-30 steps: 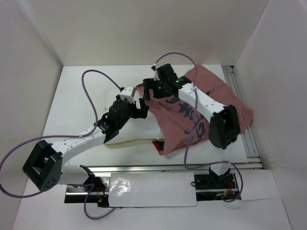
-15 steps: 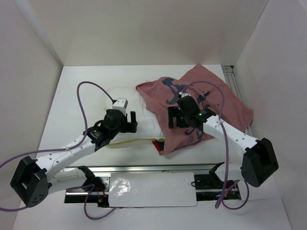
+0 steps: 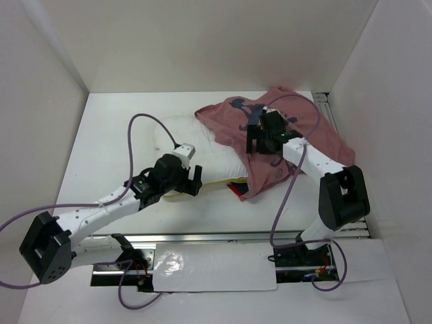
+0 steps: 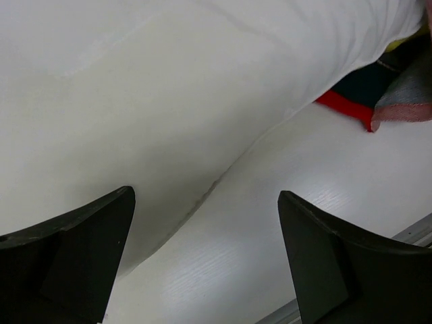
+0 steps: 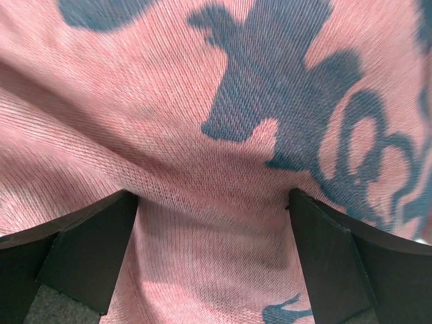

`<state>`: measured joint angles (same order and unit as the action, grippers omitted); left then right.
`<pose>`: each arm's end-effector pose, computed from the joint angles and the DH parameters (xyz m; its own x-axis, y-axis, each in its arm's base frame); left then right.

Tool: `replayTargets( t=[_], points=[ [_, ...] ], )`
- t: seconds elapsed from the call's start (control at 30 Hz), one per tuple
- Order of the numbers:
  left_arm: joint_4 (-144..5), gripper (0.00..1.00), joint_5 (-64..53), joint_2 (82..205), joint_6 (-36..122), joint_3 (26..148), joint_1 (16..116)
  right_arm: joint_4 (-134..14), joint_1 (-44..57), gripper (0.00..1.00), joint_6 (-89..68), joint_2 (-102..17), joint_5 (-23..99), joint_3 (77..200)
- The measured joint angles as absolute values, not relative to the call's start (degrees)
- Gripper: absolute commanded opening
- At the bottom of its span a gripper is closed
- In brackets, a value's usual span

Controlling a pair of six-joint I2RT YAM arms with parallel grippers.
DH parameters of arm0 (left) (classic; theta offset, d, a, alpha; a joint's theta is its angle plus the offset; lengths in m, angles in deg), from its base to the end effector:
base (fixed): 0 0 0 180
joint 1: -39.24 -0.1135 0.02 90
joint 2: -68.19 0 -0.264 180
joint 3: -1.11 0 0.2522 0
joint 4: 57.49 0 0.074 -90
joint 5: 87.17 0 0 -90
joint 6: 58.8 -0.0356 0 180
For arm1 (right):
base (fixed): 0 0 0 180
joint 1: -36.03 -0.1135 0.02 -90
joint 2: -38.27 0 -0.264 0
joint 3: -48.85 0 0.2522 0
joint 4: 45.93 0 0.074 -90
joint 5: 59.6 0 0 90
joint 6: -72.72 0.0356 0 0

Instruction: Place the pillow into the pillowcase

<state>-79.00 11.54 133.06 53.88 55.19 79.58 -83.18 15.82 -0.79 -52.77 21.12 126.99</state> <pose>0.1925 -0.1564 0.2470 -0.5849 -0.0033 -0.8111 0.3433 0.9050 -0.2513 0.3216 0.1123 0.2374 -0.7601 0.0187 -0.6496 -0.0294 0.9976 0.0632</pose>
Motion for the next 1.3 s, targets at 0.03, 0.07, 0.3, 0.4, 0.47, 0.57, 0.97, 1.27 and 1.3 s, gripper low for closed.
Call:
replayTargets(
  t=[0.03, 0.07, 0.3, 0.4, 0.47, 0.57, 0.97, 1.27, 1.3],
  points=[
    [-79.46, 1.0, 11.76, 134.52, 53.2, 56.09, 80.11, -82.83, 16.26, 1.0, -1.66, -52.71, 21.28, 127.69],
    [-79.72, 1.0, 12.39, 136.05, 52.19, 57.05, 80.72, -82.7, 16.52, 1.0, -2.29, -52.47, 21.47, 128.26],
    [-80.81, 1.0, 19.91, 144.9, 45.18, 63.15, 82.36, -83.96, 16.39, 1.0, -4.35, -46.72, 27.03, 128.69],
    [-81.56, 0.98, 24.19, 149.49, 44.43, 65.83, 82.36, -84.66, 16.39, 1.0, -4.3, -40.21, 30.68, 127.47],
    [-81.58, 0.84, 25.24, 152.27, 44.3, 66.53, 82.36, -85.45, 16.35, 1.0, -4.13, -36.58, 33.32, 126.29],
    [-80.38, 0.49, 24.85, 155.17, 43.41, 66.66, 82.36, -87.24, 15.52, 1.0, -4.02, -33.39, 36.84, 125.35],
    [-82.63, 0.0, 21.79, 154.72, 48.33, 70.8, 82.12, -98.78, 1.72, 0.84, -1.27, -32.58, 29.85, 120.32],
    [-83.65, 0.0, 16.83, 146.06, 51.19, 70.84, 82.14, -99.85, -0.48, 0.68, 1.23, -34.92, 21.61, 120.28],
    [-83.7, 0.0, 16.81, 145.97, 51.19, 70.84, 82.14, -100.36, -0.46, 0.64, 1.99, -35.44, 20.34, 120.28]
  ],
)
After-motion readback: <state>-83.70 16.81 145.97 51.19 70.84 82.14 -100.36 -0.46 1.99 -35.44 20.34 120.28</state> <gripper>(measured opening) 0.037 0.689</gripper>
